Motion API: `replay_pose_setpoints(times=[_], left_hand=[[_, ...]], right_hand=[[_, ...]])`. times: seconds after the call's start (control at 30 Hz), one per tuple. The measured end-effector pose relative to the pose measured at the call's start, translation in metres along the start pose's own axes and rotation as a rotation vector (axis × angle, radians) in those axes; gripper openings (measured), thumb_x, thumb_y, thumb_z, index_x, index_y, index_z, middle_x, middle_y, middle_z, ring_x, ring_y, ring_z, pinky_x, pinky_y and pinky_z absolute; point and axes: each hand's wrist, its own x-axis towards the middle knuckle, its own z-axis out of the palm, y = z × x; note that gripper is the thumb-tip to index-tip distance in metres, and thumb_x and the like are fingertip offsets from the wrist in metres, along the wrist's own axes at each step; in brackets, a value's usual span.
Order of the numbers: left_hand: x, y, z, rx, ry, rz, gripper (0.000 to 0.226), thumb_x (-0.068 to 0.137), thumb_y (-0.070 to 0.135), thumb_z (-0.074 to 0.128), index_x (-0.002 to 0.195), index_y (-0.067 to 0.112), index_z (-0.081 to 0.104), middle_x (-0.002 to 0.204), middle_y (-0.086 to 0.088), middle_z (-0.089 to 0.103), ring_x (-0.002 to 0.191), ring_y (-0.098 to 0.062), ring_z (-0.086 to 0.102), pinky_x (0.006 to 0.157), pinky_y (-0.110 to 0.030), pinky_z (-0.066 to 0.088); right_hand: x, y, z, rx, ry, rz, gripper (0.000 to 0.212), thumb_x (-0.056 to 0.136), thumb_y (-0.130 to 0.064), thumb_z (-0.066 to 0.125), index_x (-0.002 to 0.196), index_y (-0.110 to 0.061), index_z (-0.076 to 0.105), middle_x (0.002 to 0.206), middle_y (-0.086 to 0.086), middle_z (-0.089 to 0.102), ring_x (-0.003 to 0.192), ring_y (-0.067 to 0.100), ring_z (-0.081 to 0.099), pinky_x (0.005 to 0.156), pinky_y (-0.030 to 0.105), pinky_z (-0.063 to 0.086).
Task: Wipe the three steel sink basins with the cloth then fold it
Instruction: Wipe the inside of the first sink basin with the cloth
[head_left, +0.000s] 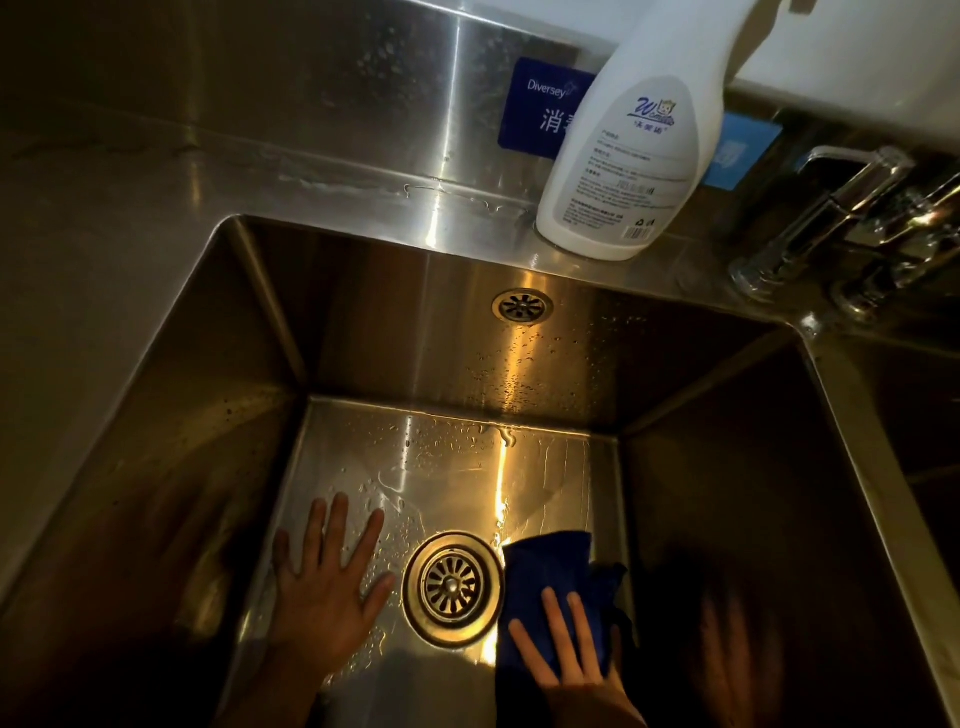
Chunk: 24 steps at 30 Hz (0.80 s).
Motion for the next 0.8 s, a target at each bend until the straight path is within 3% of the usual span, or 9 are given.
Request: replay_pose_setpoints(times=[0.07, 0.1, 0.17, 0.2, 0.27, 0.4, 0.57, 0.67, 0.8], left_hand=[[0.000, 0.000, 0.000, 0.001, 0.002, -0.001, 0.073, 0.087, 0.070, 0.014, 0.147, 0.031, 0.026, 0.158, -0.014, 0.015, 0.145, -0.036, 0.012, 0.110, -0.066, 0.012], [0.000, -0.001, 0.000, 0.005, 0.005, 0.000, 0.073, 0.086, 0.070, 0.016, 0.148, 0.031, 0.025, 0.159, -0.014, 0.014, 0.146, -0.036, 0.011, 0.110, -0.065, 0.012], [0.000, 0.000, 0.000, 0.014, 0.009, -0.005, 0.074, 0.086, 0.070, 0.019, 0.149, 0.032, 0.021, 0.159, -0.013, 0.011, 0.146, -0.035, 0.008, 0.110, -0.066, 0.012], [0.000, 0.000, 0.000, 0.014, 0.013, -0.008, 0.074, 0.085, 0.071, 0.019, 0.149, 0.033, 0.019, 0.159, -0.012, 0.010, 0.146, -0.034, 0.008, 0.111, -0.066, 0.012], [0.001, 0.001, 0.000, 0.007, 0.024, -0.010, 0.074, 0.085, 0.071, 0.021, 0.149, 0.033, 0.019, 0.159, -0.012, 0.012, 0.146, -0.034, 0.008, 0.110, -0.066, 0.013], [0.000, 0.001, -0.001, 0.008, 0.026, -0.009, 0.073, 0.086, 0.070, 0.021, 0.148, 0.032, 0.022, 0.158, -0.013, 0.015, 0.146, -0.034, 0.011, 0.110, -0.066, 0.015], [0.002, 0.000, 0.002, -0.004, 0.017, -0.007, 0.072, 0.087, 0.070, 0.015, 0.147, 0.031, 0.026, 0.157, -0.014, 0.019, 0.145, -0.034, 0.015, 0.110, -0.065, 0.015], [0.002, 0.000, 0.002, 0.005, 0.005, -0.006, 0.073, 0.087, 0.070, 0.014, 0.147, 0.032, 0.027, 0.157, -0.014, 0.018, 0.145, -0.036, 0.016, 0.110, -0.065, 0.014], [0.003, 0.000, 0.001, -0.005, 0.015, -0.003, 0.073, 0.088, 0.069, 0.011, 0.145, 0.031, 0.031, 0.157, -0.014, 0.020, 0.144, -0.036, 0.018, 0.109, -0.064, 0.015]], right_hand=[[0.015, 0.005, -0.018, 0.049, -0.194, 0.020, 0.076, 0.081, -0.082, 0.030, 0.145, -0.042, 0.031, 0.156, 0.012, 0.017, 0.145, 0.031, 0.010, 0.089, 0.069, 0.039], [0.027, 0.010, -0.024, 0.057, -0.256, 0.005, 0.094, 0.069, -0.094, 0.024, 0.149, -0.046, 0.012, 0.159, 0.010, -0.005, 0.145, 0.028, -0.015, 0.095, 0.074, 0.025], [0.052, 0.020, -0.029, 0.167, -0.323, 0.035, 0.106, 0.056, -0.101, 0.023, 0.137, -0.055, -0.027, 0.143, -0.004, -0.050, 0.125, 0.021, -0.053, 0.100, 0.076, -0.007], [0.062, 0.024, -0.032, 0.211, -0.335, 0.057, 0.106, 0.055, -0.101, 0.023, 0.131, -0.057, -0.035, 0.135, -0.009, -0.058, 0.118, 0.018, -0.059, 0.098, 0.073, -0.017], [0.084, 0.030, -0.038, 0.234, -0.333, 0.081, 0.103, 0.055, -0.100, 0.022, 0.128, -0.058, -0.038, 0.133, -0.011, -0.060, 0.116, 0.017, -0.060, 0.096, 0.066, -0.023], [0.118, 0.044, -0.051, 0.240, -0.309, 0.101, 0.097, 0.060, -0.097, 0.026, 0.122, -0.061, -0.040, 0.131, -0.014, -0.060, 0.114, 0.014, -0.061, 0.100, 0.061, -0.022], [0.153, 0.065, -0.064, 0.298, -0.274, 0.101, 0.093, 0.066, -0.090, 0.032, 0.121, -0.063, -0.037, 0.136, -0.013, -0.055, 0.111, 0.011, -0.062, 0.108, 0.060, -0.016], [0.154, 0.064, -0.062, 0.268, -0.227, 0.122, 0.087, 0.070, -0.088, 0.031, 0.121, -0.066, -0.037, 0.126, -0.021, -0.060, 0.112, 0.008, -0.061, 0.108, 0.061, -0.014], [0.156, 0.051, -0.061, 0.244, -0.226, 0.181, 0.085, 0.075, -0.086, 0.026, 0.122, -0.061, -0.040, 0.122, -0.017, -0.064, 0.113, 0.015, -0.061, 0.108, 0.063, -0.015]])
